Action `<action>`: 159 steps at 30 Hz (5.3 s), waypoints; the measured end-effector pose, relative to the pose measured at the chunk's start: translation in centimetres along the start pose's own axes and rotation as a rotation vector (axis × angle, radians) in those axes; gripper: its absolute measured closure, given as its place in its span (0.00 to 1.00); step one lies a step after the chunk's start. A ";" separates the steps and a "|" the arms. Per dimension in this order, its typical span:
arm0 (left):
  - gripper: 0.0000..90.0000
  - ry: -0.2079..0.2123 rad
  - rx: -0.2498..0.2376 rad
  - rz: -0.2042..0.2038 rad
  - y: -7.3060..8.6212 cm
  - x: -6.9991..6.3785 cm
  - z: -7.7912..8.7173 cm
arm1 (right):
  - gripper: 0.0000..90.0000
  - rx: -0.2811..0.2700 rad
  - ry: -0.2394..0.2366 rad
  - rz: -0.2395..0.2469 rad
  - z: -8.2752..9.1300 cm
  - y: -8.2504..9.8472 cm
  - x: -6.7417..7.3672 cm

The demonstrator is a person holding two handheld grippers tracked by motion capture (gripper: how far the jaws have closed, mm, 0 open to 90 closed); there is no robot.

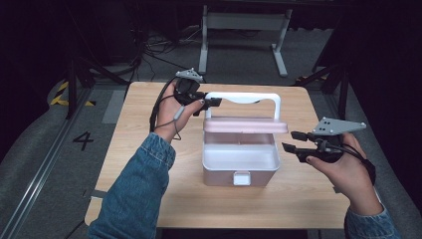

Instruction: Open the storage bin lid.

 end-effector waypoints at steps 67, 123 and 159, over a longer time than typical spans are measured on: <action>0.52 -0.186 0.031 -0.059 8.4 1.6 8.0 | 0.72 -0.031 0.125 0.050 -2.2 -6.1 -2.6; 0.46 -0.414 0.463 0.110 17.1 5.1 9.8 | 0.78 0.020 0.161 -0.051 -5.8 -10.4 -8.0; 0.46 -0.397 0.417 0.088 16.9 5.0 10.4 | 0.82 0.020 0.300 -0.161 -10.5 -10.4 -11.8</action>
Point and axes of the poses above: each handheld gripper's, and its own axes: z roughly backward along the jaws, y roughly out of its underside, x roughly to its left, the point moved 1 cm from there along -z, roughly forward along the jaws, and after that the axes turned 13 degrees about -y, right-handed, at the moved point
